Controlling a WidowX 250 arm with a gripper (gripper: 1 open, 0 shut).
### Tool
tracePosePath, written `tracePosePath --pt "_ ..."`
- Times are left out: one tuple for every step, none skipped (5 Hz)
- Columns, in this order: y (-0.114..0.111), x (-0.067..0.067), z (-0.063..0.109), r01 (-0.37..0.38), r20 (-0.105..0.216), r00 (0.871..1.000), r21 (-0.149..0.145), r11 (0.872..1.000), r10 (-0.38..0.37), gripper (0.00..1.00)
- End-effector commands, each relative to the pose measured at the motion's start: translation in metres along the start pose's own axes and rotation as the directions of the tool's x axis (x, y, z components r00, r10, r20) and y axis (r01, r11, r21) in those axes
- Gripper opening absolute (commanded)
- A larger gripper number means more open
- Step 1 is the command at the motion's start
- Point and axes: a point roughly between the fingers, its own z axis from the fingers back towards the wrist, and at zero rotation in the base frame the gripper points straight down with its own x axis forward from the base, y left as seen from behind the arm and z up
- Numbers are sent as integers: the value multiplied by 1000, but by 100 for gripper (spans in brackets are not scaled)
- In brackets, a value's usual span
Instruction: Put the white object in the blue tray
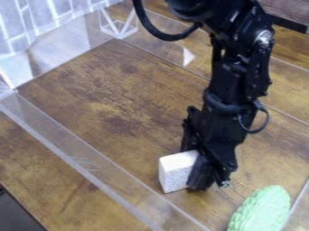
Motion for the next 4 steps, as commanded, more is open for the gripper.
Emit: tracePosePath --pt "11 -3 12 -25 19 1000 11 1000 25 0" --pt "14 -4 17 -34 19 999 14 999 34 0" --pt "17 -5 19 -40 23 999 17 999 39 0" --pt "19 -5 21 -49 28 998 17 999 49 0"
